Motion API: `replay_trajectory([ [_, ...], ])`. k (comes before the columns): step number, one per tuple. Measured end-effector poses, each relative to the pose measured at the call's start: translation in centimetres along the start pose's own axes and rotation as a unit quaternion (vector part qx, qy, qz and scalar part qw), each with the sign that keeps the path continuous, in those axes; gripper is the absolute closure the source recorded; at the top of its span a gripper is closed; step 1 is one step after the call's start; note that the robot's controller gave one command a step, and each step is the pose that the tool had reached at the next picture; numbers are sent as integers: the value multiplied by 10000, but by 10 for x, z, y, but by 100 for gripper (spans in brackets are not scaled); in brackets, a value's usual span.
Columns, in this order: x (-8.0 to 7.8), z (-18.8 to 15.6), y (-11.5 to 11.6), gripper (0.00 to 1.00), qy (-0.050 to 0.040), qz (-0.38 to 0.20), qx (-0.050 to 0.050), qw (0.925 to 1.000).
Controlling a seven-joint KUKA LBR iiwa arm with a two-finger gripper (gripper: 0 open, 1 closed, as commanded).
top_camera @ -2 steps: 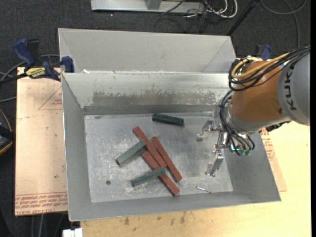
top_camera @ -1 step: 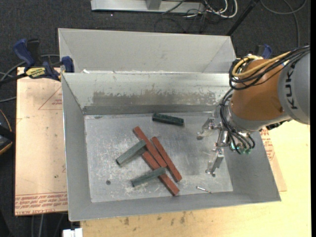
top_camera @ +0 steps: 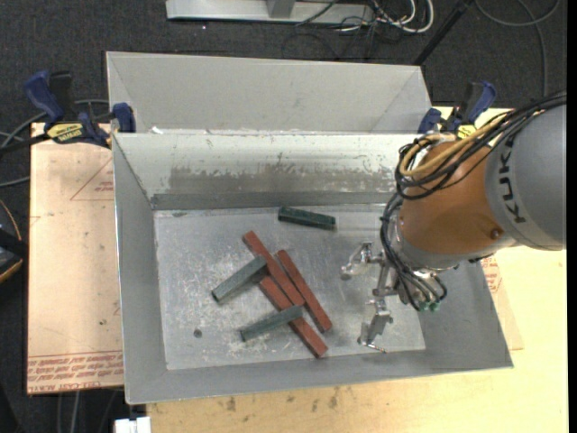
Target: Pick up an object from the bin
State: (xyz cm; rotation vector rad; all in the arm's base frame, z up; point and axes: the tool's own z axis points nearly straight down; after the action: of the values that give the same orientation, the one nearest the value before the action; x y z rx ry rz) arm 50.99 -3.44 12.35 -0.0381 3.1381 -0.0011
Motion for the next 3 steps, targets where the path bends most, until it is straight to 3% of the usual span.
replay_trajectory([
  [1, 11, 24, 15, 0, 23, 229, -19, 9997],
  [2, -2, 44, 37, 0, 6, 260, -3, 9997],
  [3, 8, 46, 91, 100, -35, -54, -12, 10000],
])
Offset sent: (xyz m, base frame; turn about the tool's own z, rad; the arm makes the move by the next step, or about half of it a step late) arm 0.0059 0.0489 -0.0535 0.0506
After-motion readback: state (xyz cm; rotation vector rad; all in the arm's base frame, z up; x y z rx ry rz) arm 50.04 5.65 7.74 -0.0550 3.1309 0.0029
